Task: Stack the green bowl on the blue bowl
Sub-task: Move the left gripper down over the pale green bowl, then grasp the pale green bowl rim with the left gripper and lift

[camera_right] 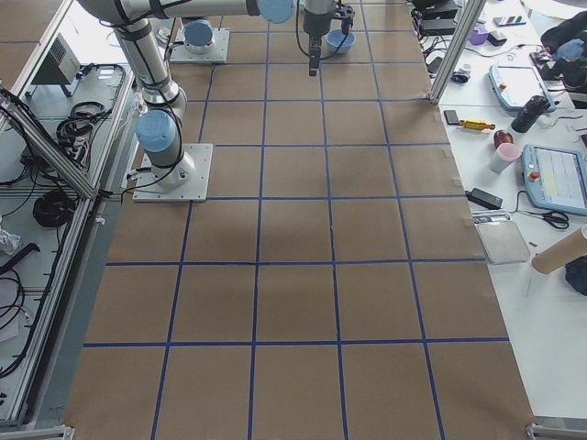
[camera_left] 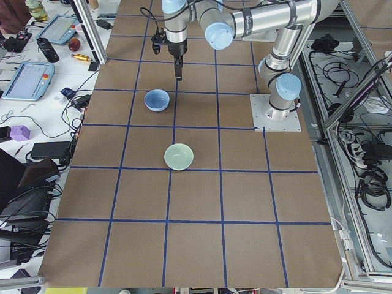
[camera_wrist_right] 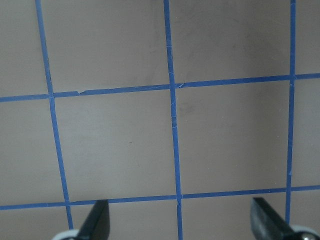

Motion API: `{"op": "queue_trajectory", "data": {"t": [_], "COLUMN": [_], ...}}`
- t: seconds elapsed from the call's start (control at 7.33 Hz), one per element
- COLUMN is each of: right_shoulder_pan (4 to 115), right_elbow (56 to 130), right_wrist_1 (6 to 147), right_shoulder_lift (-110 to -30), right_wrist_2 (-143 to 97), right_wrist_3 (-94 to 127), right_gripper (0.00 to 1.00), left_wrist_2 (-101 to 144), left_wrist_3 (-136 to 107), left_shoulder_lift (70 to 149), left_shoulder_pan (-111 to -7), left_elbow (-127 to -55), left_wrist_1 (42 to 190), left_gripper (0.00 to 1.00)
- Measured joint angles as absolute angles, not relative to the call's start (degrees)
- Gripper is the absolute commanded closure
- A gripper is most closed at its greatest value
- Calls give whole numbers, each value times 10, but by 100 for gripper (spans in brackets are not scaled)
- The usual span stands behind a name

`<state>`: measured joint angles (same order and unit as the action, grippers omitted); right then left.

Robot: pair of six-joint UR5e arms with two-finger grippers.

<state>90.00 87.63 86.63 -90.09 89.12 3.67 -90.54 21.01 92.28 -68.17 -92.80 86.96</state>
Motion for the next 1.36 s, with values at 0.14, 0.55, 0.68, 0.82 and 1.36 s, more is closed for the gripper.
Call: {"op": "queue_trajectory", "data": {"t": [0.14,0.55,0.68,0.82,1.36], "right_shoulder_pan": [900,900,900,900,900], "right_elbow": [876,876,876,876,876], "right_wrist_1": [866,866,866,866,866], "right_shoulder_lift": [-901,-901,-901,-901,-901], "right_wrist_2": [891,891,891,891,891], "right_wrist_3": [36,36,36,36,36], "right_gripper": [0,0,0,0,0], "left_wrist_2": [-904,-901,-901,-901,-900], "left_wrist_3": [268,417,447,468,521], "left_shoulder_lift": [937,999,1025,1052,1151], "left_shoulder_pan": [-634,-514,-485,-465,-432], "left_elbow": [-935,-948,-949,-950,-952], "left_wrist_1": [856,774,746,723,612], "left_gripper": [0,0,0,0,0]}}
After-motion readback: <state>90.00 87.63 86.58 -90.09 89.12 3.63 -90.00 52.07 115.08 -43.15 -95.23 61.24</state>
